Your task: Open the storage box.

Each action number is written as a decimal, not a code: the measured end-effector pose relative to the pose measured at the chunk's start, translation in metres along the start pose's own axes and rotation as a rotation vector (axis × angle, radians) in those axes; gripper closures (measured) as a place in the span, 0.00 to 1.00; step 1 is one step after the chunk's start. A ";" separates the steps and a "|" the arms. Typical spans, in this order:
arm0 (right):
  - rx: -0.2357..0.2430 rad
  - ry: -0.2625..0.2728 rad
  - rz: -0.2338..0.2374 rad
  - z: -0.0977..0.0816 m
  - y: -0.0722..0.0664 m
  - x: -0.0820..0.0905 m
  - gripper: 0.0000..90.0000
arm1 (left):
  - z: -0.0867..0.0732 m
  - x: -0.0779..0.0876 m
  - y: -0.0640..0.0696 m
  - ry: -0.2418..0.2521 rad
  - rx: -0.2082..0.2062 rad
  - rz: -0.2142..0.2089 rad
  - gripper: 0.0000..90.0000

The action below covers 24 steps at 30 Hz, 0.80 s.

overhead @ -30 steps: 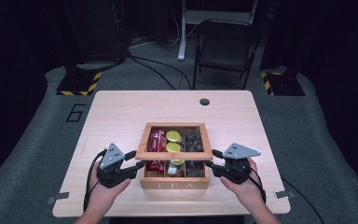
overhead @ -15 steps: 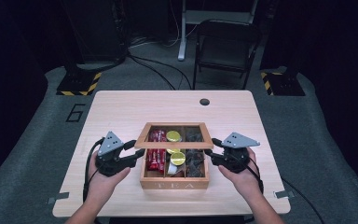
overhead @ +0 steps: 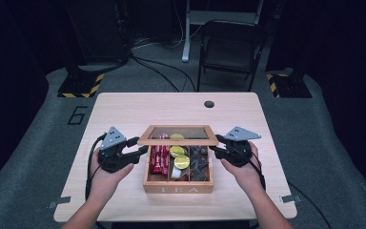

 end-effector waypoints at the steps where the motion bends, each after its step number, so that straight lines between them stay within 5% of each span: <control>1: -0.002 0.001 -0.002 0.001 0.001 -0.001 0.65 | 0.000 -0.001 0.000 0.000 0.002 0.002 0.58; 24: -0.006 -0.007 -0.010 0.013 0.017 -0.024 0.64 | 0.017 -0.007 -0.010 0.046 0.019 0.028 0.62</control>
Point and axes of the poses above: each handheld gripper's, and its own axes: x roughly backward along the jaws, z roughly out of its top, y roughly to its right, the point moved 1 cm from there along -x, roughly forward along the jaws, and after that the axes turned 8 degrees about y, right-handed, at the moved point
